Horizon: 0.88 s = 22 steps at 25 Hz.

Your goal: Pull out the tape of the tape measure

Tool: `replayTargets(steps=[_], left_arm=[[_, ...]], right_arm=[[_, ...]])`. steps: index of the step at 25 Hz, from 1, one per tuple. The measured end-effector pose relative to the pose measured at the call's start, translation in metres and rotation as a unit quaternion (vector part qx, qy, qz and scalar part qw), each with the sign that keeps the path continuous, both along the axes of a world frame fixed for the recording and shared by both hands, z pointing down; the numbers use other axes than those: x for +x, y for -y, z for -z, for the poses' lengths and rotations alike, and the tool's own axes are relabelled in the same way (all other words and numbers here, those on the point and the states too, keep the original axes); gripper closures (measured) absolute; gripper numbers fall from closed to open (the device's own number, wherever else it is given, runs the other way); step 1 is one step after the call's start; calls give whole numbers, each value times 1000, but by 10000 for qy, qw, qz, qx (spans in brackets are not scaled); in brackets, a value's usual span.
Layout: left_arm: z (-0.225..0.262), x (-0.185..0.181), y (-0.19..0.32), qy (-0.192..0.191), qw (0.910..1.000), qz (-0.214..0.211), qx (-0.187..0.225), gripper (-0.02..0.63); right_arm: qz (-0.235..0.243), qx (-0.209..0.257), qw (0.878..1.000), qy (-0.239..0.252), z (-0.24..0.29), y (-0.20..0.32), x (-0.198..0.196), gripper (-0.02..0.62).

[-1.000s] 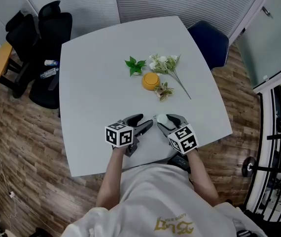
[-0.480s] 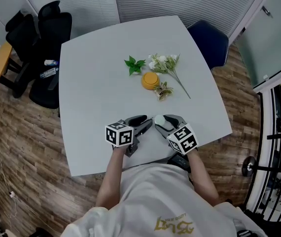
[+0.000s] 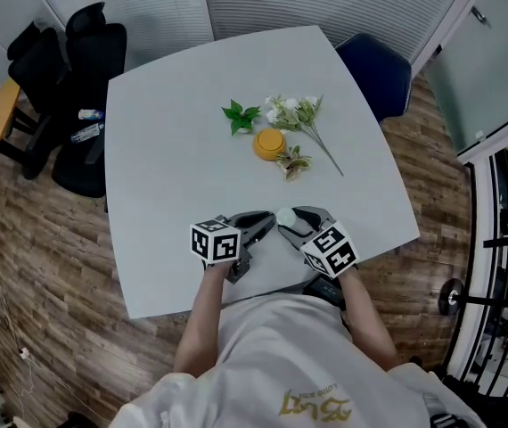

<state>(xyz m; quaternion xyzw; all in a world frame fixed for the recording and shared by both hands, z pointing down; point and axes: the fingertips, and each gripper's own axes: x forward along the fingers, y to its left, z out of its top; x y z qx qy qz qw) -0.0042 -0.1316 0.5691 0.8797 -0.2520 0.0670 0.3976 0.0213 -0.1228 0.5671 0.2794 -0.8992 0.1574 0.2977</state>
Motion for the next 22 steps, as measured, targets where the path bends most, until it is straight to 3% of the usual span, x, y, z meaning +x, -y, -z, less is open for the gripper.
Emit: replayTargets(steps=[22], left_arm=[[-3,-3,-1,15,10000,-44,-49,595]], right_arm=[[15,-85,10000,-16,-4,-1,4,370]])
